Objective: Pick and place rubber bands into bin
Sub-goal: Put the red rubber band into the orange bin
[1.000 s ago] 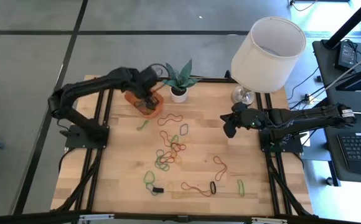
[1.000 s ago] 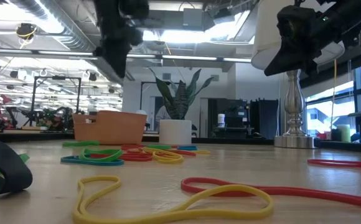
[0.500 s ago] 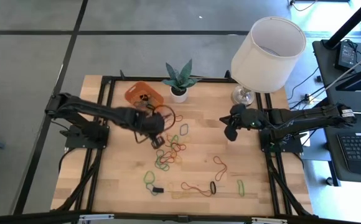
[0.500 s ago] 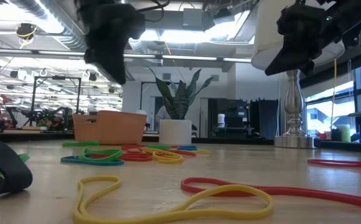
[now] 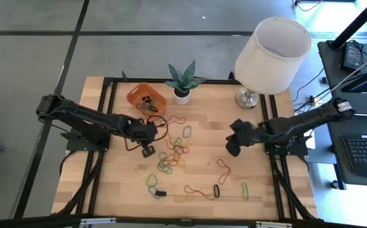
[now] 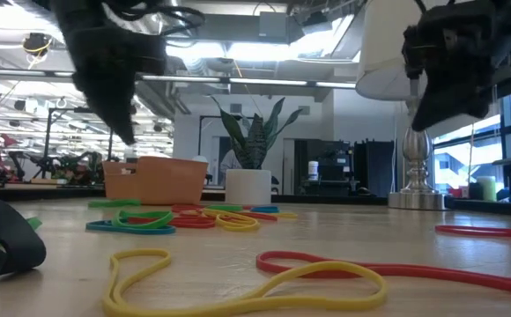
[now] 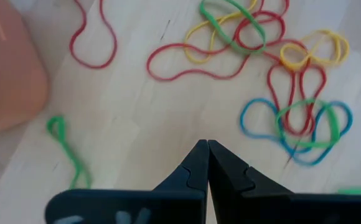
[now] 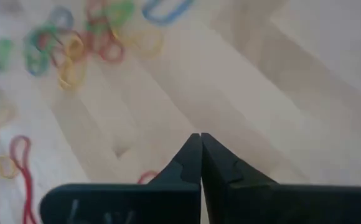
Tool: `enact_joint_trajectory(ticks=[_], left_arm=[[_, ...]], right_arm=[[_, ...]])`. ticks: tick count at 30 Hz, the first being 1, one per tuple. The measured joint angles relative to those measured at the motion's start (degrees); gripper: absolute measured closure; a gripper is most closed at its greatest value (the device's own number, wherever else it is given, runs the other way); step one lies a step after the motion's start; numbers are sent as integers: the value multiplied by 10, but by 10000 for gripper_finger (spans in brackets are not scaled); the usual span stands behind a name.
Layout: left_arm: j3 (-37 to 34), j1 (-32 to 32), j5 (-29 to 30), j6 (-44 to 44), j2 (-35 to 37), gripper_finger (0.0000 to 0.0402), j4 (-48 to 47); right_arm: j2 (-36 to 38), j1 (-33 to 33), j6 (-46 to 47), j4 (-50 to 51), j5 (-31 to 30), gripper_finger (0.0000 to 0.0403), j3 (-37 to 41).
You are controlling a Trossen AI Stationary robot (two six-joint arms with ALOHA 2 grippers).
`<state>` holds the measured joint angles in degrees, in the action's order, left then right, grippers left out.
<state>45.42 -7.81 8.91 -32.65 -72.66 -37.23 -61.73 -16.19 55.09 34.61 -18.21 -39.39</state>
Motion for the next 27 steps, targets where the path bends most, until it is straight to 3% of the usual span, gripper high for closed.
enact_joint_trajectory(ticks=[4, 7, 10, 13, 27], left_arm=[[-42, 6, -1, 28, 69, 400, -2], [-68, 15, 1, 36, 121, 400, 1], [-87, 23, 1, 46, 164, 399, -4], [-100, 29, 0, 59, 195, 400, -3], [-104, 31, -30, 110, 216, 399, -3]], right_arm=[[-94, -23, 39, 103, 16, 402, -83], [-163, -27, 60, 161, 81, 401, -135], [-223, -28, 61, 157, 142, 394, -168], [-274, -28, 64, 148, 153, 382, -189], [-428, -27, 62, 134, 180, 307, -213]])
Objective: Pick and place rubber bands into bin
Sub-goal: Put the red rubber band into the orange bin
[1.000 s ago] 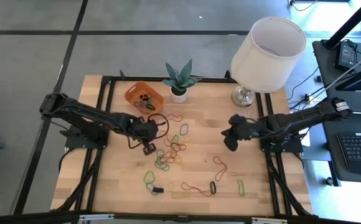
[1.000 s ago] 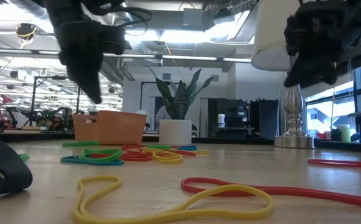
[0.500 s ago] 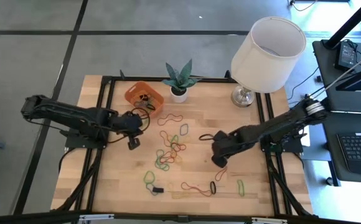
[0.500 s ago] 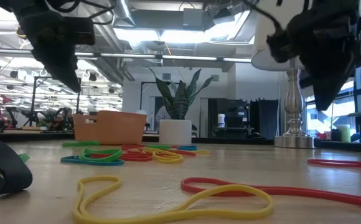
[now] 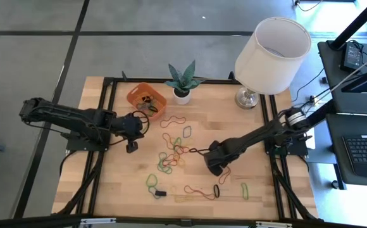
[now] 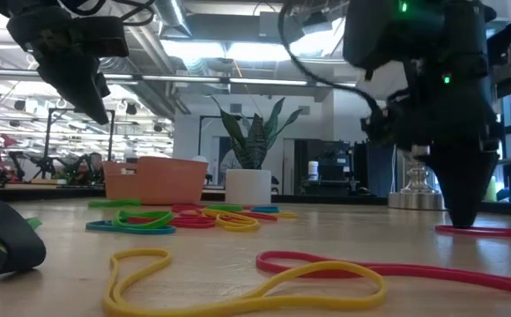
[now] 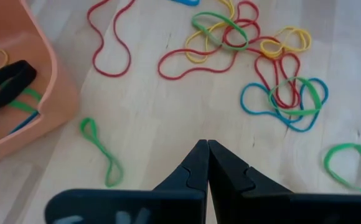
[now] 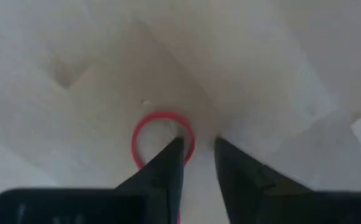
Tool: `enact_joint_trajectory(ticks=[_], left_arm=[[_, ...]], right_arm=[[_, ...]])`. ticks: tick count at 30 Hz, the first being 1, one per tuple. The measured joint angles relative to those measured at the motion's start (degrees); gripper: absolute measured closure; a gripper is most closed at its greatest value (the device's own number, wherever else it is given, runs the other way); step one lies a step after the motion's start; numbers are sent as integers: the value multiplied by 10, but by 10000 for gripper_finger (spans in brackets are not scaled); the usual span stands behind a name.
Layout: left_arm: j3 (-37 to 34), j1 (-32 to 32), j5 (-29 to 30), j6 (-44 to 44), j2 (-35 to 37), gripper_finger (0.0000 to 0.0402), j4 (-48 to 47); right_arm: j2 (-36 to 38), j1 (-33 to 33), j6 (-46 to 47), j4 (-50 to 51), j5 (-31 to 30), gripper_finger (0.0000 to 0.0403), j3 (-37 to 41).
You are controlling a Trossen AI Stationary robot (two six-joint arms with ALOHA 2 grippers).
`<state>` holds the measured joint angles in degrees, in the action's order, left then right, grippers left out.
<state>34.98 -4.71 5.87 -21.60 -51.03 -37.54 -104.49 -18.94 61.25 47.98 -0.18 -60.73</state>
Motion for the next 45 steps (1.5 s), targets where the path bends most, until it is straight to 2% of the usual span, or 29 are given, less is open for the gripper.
enact_joint_trajectory(ticks=[5, 10, 12, 16, 21, 27, 31, 35, 40, 45], left_arm=[[0, 0, 0, 4, 0, 399, 0], [0, 0, -5, -2, 0, 400, 2], [0, 0, -4, -11, 0, 399, 6], [0, 0, 6, -11, 0, 398, 41], [0, 0, 34, -11, -1, 392, 137], [0, 0, 48, -12, -13, 350, 228], [12, 0, 66, -13, -52, 303, 311], [50, 0, 90, 31, -123, 262, 387], [143, 0, 115, 105, -234, 234, 405], [235, 6, 175, 146, -324, 226, 404]], right_arm=[[-28, 0, -9, -6, 8, 313, -3], [-23, 0, -10, -16, 12, 388, -6], [-11, 0, -17, -10, 3, 392, -12], [30, 0, -41, 30, -51, 398, -30], [106, 3, -85, 37, -138, 400, -35], [197, 44, -196, 12, -204, 401, -36], [235, 84, -307, -36, -203, 401, -36], [257, 125, -420, -96, -195, 401, -36], [264, 176, -536, -185, -120, 401, -37], [265, 206, -614, -241, -43, 401, -37]])
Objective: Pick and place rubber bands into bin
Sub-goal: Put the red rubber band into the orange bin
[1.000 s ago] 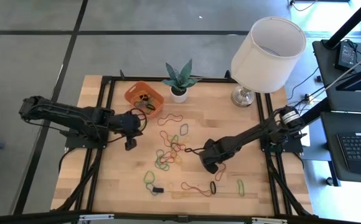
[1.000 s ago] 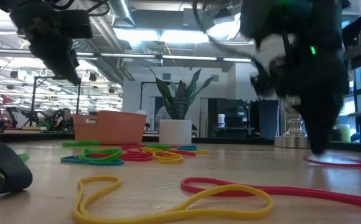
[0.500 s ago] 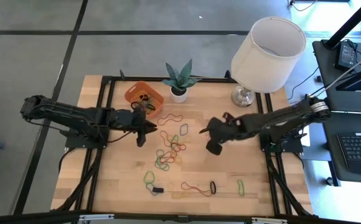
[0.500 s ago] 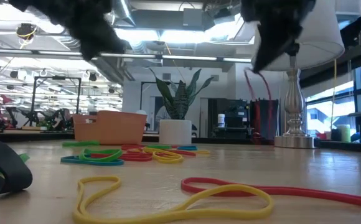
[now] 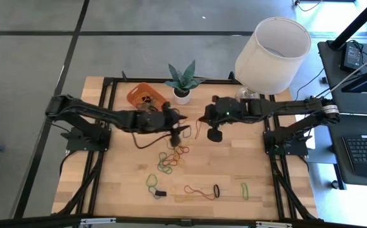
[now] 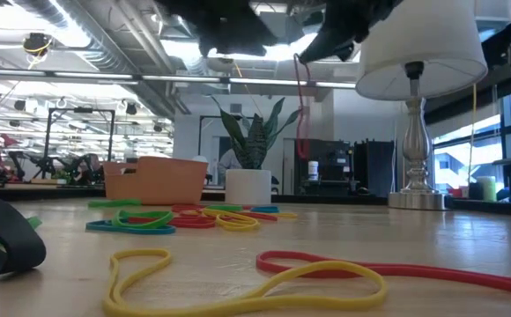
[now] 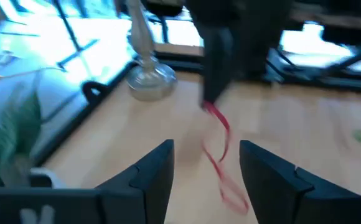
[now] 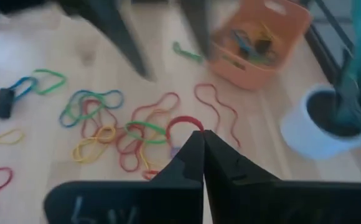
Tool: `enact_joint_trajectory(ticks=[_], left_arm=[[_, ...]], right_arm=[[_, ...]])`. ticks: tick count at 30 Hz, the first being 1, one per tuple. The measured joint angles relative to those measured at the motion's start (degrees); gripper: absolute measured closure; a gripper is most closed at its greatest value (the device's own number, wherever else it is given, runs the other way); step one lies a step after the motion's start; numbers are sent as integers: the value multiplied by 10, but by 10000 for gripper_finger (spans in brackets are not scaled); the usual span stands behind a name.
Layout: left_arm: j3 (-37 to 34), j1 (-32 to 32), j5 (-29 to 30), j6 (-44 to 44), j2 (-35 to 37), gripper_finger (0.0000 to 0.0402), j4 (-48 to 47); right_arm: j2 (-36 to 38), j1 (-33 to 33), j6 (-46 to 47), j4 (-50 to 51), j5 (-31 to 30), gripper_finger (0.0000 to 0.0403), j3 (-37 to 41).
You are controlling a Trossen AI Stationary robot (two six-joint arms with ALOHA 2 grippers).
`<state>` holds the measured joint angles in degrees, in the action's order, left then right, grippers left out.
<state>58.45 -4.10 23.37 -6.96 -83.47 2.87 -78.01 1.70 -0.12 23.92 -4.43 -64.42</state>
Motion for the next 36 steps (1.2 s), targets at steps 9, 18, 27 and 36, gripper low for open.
enact_joint_trajectory(ticks=[9, 18, 27, 36], left_arm=[[71, 20, -27, -43, -85, 226, 5], [77, 15, -38, -59, -122, 226, 31], [77, 15, -38, -73, -131, 266, 28], [77, 15, -46, -87, -130, 396, 17]], right_arm=[[0, 7, -66, 2, 32, 401, 1], [0, 7, -94, -16, 64, 400, 0], [0, 7, -115, -31, 67, 399, 0], [0, 8, -122, -21, 67, 398, 0]])
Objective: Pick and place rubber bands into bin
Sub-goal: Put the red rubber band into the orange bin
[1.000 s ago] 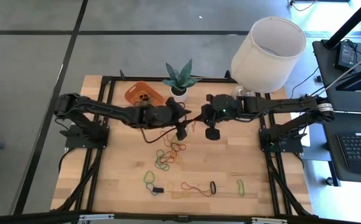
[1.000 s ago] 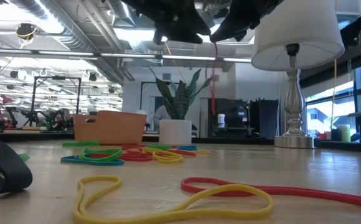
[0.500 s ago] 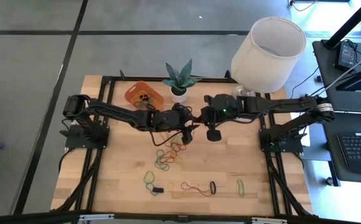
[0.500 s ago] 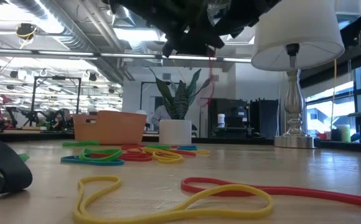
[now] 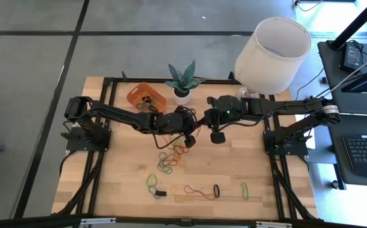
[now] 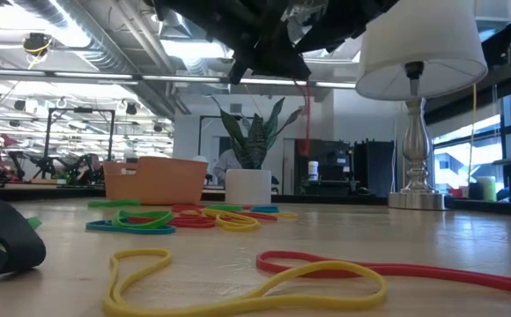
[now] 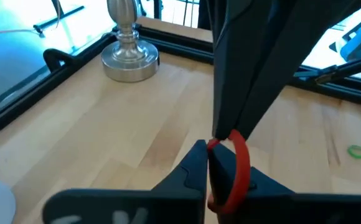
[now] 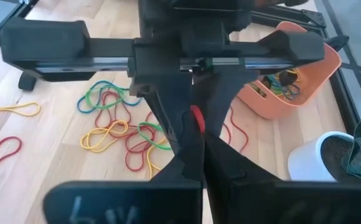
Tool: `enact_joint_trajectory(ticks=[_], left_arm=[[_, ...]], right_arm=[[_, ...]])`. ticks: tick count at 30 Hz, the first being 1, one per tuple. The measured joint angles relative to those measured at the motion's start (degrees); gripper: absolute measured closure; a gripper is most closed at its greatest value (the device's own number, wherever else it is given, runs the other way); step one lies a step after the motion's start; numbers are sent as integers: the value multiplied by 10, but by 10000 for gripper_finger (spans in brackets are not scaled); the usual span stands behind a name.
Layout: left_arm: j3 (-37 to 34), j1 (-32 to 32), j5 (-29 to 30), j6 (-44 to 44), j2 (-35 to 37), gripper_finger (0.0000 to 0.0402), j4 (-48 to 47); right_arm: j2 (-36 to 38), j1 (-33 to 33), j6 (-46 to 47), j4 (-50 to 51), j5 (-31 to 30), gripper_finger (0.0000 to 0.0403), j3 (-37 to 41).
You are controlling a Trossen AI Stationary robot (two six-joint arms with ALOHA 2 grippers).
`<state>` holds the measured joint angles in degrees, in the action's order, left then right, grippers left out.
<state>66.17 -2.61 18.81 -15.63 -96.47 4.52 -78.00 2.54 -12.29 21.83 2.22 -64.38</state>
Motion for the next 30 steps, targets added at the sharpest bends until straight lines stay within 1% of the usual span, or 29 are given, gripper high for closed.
enact_joint_trajectory(ticks=[3, 6, 9, 13, 17, 20, 25, 30], left_arm=[[0, 0, 0, -2, 0, 398, 0], [0, 1, 0, -2, 1, 399, -1], [0, 2, -1, -2, 2, 398, -3], [0, 2, -2, -2, 12, 399, -33], [0, 10, -3, -6, 30, 399, -86], [0, 24, -1, -8, 55, 399, -138], [0, 64, -3, -26, 116, 399, -242], [0, 124, -4, -17, 191, 399, -386]], right_arm=[[0, 6, 16, 2, 0, 396, 0], [0, 15, 30, 6, 0, 384, 0], [0, 22, 31, 16, 0, 360, 0], [0, 30, 34, 26, 0, 321, 0], [0, 38, 44, 30, 0, 286, 0], [0, 44, 46, 38, 0, 269, 0], [-2, 53, 72, 45, -1, 261, 0], [-8, 60, 94, 45, -9, 261, 0]])
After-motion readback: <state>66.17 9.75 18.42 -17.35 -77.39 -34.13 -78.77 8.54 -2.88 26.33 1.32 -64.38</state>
